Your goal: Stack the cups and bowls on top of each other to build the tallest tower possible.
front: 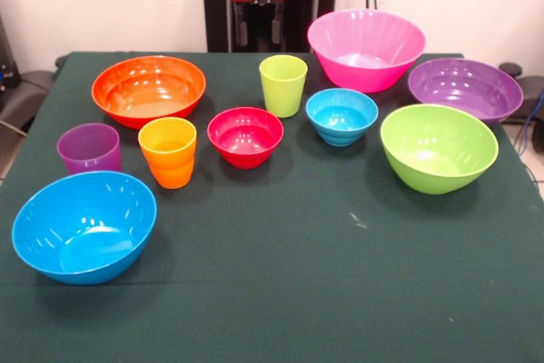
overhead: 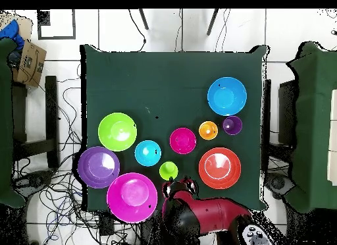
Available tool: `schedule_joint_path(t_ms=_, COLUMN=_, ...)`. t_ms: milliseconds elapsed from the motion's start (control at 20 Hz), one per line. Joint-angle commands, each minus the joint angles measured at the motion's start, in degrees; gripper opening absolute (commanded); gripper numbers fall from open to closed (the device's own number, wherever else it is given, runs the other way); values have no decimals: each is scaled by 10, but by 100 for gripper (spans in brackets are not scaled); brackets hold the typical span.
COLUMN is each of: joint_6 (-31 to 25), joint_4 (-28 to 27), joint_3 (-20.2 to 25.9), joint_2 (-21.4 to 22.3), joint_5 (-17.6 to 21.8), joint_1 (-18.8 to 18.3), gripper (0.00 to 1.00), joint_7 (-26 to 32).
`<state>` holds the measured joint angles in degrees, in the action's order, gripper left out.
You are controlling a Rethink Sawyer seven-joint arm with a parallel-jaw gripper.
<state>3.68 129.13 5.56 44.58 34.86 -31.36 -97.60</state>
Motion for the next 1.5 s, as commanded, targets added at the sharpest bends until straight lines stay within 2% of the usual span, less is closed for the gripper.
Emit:
schedule_joint_path(t_ms=50, joint_6=-9, joint_4=-60, joint_3=34, joint_2=-58, joint_5=0, joint_1=23, gripper=100, joint_7=-56)
schedule_joint_path(t_ms=700, joint_6=39, joint_4=-88, joint_3=4, joint_2=-105, joint_5=12, joint_1=42, gripper=100, joint_7=-63)
schedule_joint_path(t_ms=1500, joint_6=54, joint_4=-111, joint_3=9, joint_2=-133, joint_5=21, joint_1=30, gripper=100, joint_7=-52)
